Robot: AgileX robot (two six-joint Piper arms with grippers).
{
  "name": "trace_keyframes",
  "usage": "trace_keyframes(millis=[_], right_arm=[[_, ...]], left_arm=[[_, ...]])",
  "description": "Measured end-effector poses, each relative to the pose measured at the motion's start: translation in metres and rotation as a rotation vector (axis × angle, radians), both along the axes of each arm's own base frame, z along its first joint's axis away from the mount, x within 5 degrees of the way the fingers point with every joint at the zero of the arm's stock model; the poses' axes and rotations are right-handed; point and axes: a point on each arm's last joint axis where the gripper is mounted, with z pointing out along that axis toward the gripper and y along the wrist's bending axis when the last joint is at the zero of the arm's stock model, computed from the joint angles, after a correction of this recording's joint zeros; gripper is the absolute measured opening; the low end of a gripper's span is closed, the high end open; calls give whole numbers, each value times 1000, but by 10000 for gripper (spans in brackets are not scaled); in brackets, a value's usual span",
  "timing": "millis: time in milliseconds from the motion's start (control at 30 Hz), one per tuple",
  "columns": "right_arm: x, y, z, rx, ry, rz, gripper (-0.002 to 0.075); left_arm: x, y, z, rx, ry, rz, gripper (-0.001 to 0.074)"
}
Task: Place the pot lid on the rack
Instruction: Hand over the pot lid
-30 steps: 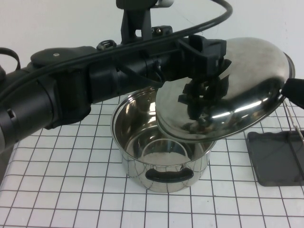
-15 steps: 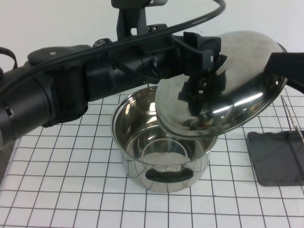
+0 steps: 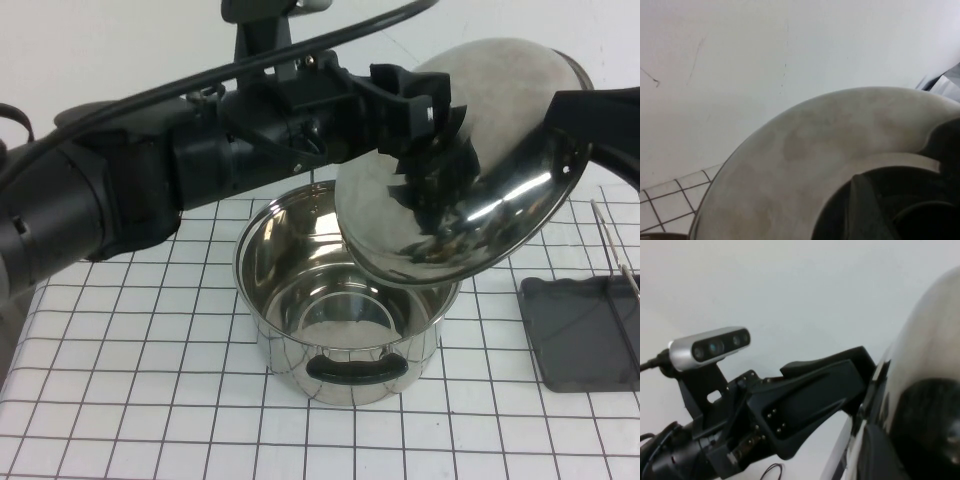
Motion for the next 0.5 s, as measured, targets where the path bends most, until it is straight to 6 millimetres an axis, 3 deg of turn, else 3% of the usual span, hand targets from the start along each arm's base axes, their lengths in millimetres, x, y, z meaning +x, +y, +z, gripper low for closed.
trace_keyframes(millis=[400, 500], right_arm=[[3, -2, -3, -63, -48, -17, 269], [1, 1, 2, -66, -92, 23, 104]], left_arm=[[9, -9, -16, -15, 60, -42, 333], [7, -12, -20, 32, 12, -84, 442]])
